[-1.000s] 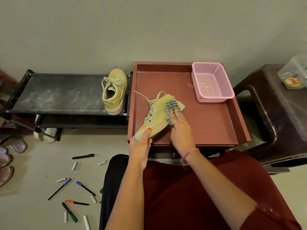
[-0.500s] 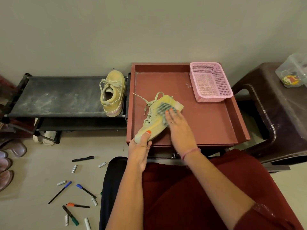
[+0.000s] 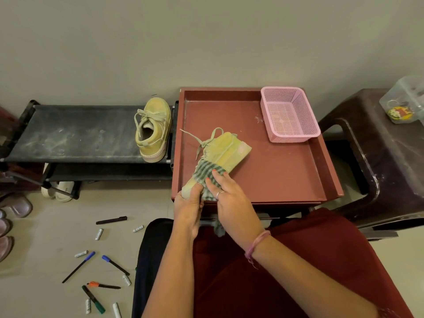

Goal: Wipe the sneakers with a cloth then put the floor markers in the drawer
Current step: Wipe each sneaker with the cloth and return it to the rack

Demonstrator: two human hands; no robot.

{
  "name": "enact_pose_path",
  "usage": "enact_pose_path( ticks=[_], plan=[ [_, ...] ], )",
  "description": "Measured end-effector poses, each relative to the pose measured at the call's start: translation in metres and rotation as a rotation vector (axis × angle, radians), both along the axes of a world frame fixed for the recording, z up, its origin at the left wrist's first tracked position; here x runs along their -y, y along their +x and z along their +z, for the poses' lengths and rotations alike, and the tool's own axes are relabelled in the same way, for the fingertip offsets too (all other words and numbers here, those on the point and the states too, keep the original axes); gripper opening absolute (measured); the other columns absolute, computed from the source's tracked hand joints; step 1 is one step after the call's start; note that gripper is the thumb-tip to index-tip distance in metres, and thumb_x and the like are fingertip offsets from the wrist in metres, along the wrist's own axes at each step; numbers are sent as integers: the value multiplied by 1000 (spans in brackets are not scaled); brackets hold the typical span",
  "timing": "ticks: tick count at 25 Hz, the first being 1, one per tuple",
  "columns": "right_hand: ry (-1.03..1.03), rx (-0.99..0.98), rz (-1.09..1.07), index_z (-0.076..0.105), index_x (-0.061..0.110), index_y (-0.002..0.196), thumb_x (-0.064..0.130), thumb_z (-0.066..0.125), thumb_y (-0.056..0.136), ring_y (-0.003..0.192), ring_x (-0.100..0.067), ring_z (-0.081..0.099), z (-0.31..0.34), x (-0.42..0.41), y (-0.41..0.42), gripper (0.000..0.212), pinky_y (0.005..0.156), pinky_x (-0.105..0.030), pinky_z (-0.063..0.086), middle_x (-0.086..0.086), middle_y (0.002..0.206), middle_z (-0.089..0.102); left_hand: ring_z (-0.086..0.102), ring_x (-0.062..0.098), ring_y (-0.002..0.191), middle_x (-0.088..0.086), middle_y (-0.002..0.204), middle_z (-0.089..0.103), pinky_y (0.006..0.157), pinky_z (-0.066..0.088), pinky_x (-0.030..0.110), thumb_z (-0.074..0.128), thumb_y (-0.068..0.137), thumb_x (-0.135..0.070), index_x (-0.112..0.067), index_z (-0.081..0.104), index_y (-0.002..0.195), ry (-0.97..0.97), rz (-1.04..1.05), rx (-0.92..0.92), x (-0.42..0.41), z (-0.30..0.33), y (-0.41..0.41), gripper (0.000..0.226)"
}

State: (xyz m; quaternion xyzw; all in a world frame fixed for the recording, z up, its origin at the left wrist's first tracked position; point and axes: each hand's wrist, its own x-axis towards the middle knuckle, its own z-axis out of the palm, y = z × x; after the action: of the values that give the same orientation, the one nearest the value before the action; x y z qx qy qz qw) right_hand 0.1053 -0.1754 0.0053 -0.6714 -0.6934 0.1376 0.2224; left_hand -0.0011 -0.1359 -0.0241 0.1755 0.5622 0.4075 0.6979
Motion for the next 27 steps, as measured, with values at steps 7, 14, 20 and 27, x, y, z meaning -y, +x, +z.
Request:
enact_pose_path(
  ticks=[7, 14, 20, 27],
  plan=[
    [-74, 140, -119, 52, 14, 133, -15, 51, 82, 132, -25, 43, 0, -48, 66, 58, 112, -34, 32, -7, 144, 45, 59, 10, 70, 12, 103, 65, 58, 49, 19, 75, 81, -13, -6, 51, 122, 132, -83, -169, 3, -1, 5, 48],
    [-28, 34, 233, 52, 14, 133, -2, 41, 90, 127, -21, 37, 28, -13, 20, 48, 105, -15, 17, -2, 141, 47, 67, 16, 99, 4, 111, 67, 86, 55, 30, 83, 62, -5, -13, 47, 125, 319, -191, -273, 7, 2, 3, 73],
    [91, 419, 451, 70, 9, 107, 5, 63, 73, 92, -18, 55, 27, -29, 57, 35, 85, -30, 40, -4, 105, 69, 65, 5, 93, -4, 109, 64, 77, 54, 19, 84, 52, -22, -23, 47, 120, 430, -243, -415, 11, 8, 8, 78],
    [-113, 409, 119, 59, 12, 118, 10, 33, 85, 87, -26, 52, 25, -23, 29, 42, 68, -36, 50, -4, 106, 65, 62, 10, 93, 5, 112, 61, 73, 52, 13, 85, 61, 6, -12, 46, 125, 457, -242, -395, 9, 12, 15, 77]
  ],
)
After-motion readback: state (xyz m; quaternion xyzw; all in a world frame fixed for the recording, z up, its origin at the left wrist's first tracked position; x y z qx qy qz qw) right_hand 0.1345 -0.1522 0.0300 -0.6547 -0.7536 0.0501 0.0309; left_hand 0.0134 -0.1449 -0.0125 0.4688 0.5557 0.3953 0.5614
